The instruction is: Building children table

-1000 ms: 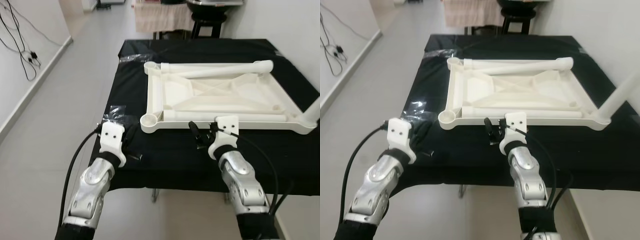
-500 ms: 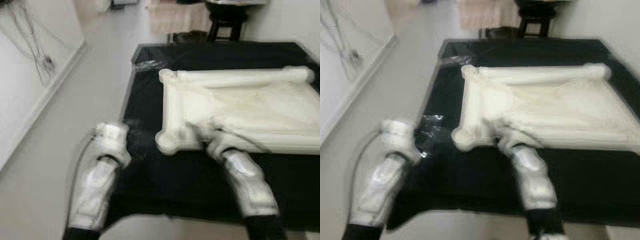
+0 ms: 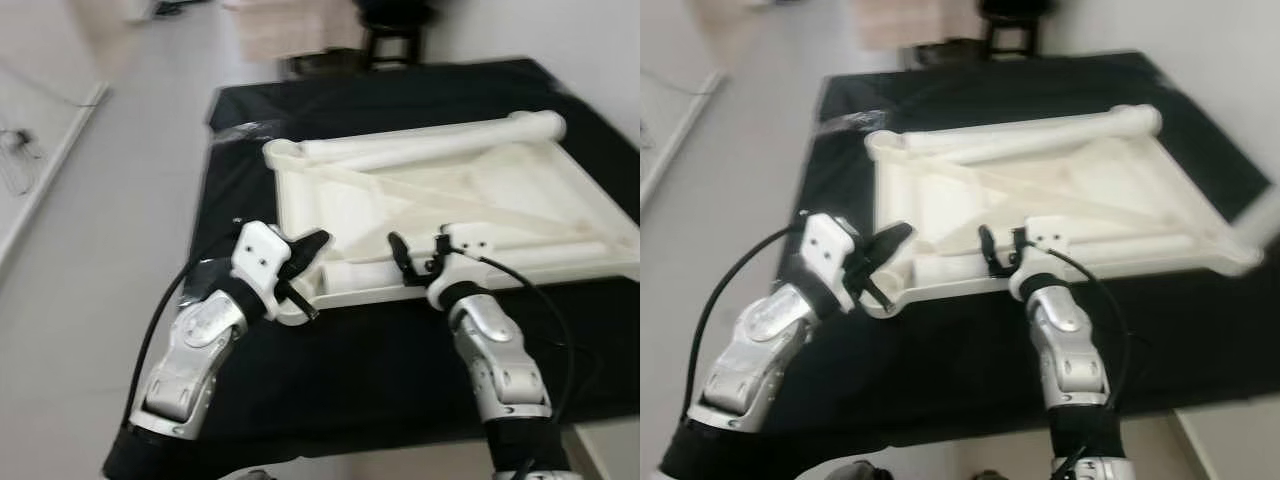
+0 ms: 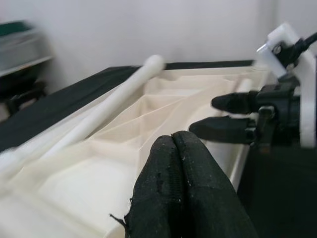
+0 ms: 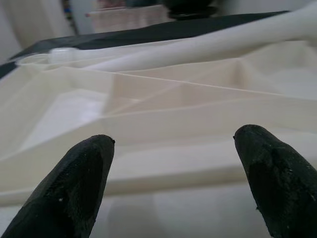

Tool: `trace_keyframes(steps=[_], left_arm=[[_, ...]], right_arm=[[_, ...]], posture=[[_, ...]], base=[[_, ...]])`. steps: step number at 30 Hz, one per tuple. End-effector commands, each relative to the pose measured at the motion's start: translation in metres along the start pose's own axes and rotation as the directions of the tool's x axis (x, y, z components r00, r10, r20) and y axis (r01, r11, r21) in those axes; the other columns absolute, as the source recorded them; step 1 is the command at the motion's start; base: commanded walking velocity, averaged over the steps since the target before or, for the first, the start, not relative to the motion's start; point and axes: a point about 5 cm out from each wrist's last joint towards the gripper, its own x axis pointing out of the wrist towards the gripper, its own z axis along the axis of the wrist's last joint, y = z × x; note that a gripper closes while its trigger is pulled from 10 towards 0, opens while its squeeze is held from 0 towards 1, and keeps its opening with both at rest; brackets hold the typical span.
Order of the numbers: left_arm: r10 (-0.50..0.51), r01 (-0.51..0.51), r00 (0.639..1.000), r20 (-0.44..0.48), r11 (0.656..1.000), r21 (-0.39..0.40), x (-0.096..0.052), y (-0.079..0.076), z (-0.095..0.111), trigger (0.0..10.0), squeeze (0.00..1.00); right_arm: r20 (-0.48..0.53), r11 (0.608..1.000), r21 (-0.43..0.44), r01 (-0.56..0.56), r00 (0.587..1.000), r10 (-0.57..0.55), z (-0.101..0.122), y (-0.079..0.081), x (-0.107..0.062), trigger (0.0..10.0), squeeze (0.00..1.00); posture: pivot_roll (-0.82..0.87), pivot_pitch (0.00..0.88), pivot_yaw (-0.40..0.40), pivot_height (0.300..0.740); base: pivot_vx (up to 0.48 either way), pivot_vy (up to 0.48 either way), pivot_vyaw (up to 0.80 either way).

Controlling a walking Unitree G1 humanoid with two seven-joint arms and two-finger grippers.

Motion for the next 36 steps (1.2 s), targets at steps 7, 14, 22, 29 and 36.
trace_keyframes(steps=[7,14,22,29,36], left_arm=[[-0.197,0.22,0.973,-0.119,0.947,0.233,-0.003,0.003,0.008,10.0,0.0],[-0.287,0.463,0.867,-0.408,0.767,0.445,-0.029,0.03,0.004,10.0,1.0],[-0.391,0.685,0.708,-0.588,0.58,0.44,-0.056,0.038,0.012,10.0,1.0],[-0.384,0.697,0.715,-0.585,0.464,0.547,-0.047,0.039,0.008,10.0,1.0],[-0.349,0.657,0.752,-0.559,0.336,0.675,-0.028,0.031,-0.008,10.0,1.0]], right_arm=[[-0.004,1.0,0.01,-0.008,1.0,0.008,-0.001,0.003,0.001,10.0,0.0],[0.018,0.997,-0.065,0.046,0.999,-0.045,0.006,-0.012,0.003,10.0,0.0],[-0.002,0.991,-0.103,0.082,0.997,-0.083,0.004,-0.02,0.003,10.0,0.0],[-0.011,0.991,-0.113,0.073,0.997,-0.075,0.003,-0.017,0.003,10.0,0.0],[-0.024,0.991,-0.115,0.063,0.998,-0.066,0.001,-0.015,0.002,10.0,0.0]], posture=[[0.03,0.101,0.0,0.74],[0.03,0.096,-0.001,0.74],[0.04,0.099,-0.005,0.74],[0.03,0.102,-0.005,0.74],[0.03,0.112,-0.005,0.74]], base=[[0.0,0.0,-0.8],[0.0,0.0,0.0],[0.0,0.0,0.0],[0.0,0.0,0.0],[0.0,0.0,0.0]])
